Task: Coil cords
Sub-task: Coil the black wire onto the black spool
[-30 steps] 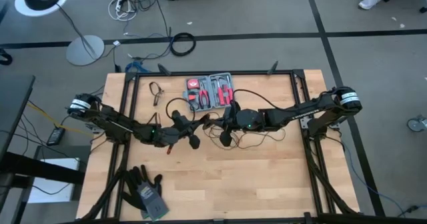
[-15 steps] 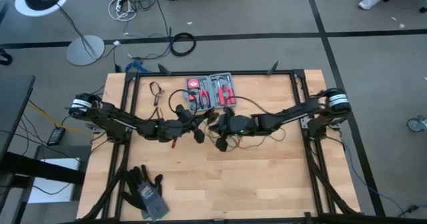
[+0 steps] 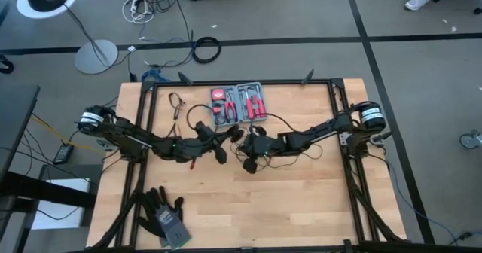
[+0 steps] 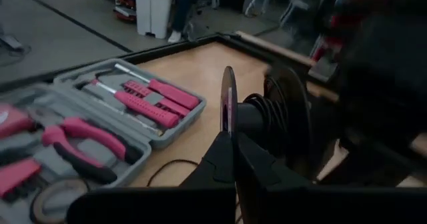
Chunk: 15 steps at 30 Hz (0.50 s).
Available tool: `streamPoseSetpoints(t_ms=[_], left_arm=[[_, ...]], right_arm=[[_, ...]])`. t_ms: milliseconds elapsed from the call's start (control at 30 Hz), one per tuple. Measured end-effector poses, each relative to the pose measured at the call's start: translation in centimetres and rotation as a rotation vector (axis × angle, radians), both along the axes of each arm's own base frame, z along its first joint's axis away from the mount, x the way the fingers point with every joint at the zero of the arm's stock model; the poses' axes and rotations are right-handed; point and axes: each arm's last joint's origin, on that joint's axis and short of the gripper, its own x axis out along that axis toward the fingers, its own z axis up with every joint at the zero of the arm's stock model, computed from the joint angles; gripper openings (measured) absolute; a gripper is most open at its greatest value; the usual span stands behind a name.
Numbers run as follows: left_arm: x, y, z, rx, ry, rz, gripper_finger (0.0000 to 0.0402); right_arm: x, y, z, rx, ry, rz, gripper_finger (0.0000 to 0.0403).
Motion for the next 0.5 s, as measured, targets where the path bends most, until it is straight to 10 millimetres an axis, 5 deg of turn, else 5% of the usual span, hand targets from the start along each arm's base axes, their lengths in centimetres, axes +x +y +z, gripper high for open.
streamPoseSetpoints(t_ms=[233, 500], left_arm=[[-3.5, -0.5, -2.3, -0.037, -0.103, -0.003, 0.0], [-4.7, -1.3, -2.9, 0.006, -0.092, -0.048, 0.0]], right_arm=[[-2.3, 1.4, -2.6, 0.034, -0.05, 0.018, 0.0051], [-4.6, 2.7, -3.8, 0.047, -0.212, 0.057, 0.0057]])
